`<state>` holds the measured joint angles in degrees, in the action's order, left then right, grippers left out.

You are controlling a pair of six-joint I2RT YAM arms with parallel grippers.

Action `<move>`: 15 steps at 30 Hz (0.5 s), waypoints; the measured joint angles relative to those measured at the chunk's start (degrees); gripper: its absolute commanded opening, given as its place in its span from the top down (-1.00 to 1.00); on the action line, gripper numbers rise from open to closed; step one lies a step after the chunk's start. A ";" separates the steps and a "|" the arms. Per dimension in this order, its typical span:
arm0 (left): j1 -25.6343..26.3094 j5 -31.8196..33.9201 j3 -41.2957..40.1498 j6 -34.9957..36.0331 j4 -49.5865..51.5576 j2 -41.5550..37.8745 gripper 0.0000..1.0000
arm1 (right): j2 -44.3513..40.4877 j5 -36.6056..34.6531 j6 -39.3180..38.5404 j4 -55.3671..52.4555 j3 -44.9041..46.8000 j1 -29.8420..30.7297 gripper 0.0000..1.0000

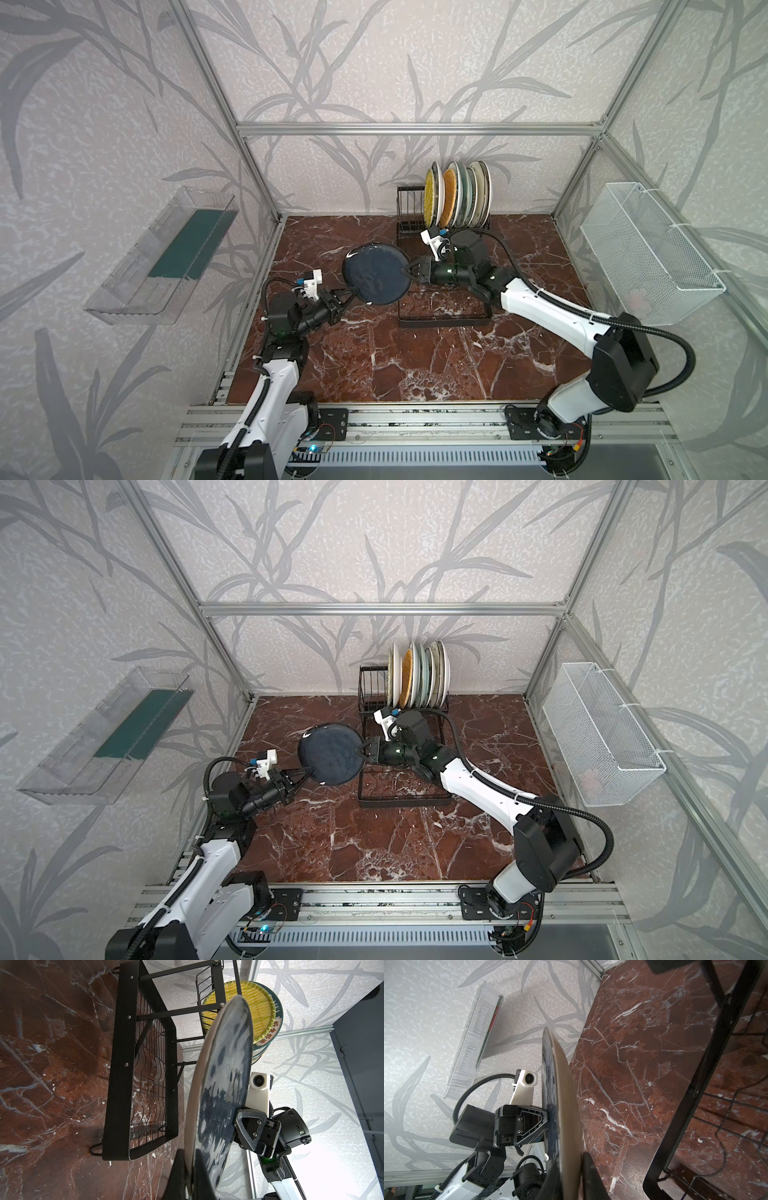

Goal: Load plates into a dish rack
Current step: Place the plate on the dish rack.

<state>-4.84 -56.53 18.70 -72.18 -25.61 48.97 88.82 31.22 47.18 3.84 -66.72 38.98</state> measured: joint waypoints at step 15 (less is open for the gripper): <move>0.02 2.71 9.40 4.13 9.81 -7.89 -0.99 | -8.41 -20.06 -4.48 -12.57 -0.50 3.10 1.00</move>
<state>-4.82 -53.82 28.10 -68.05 -15.79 41.08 80.40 11.16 42.70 -8.73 -67.22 42.09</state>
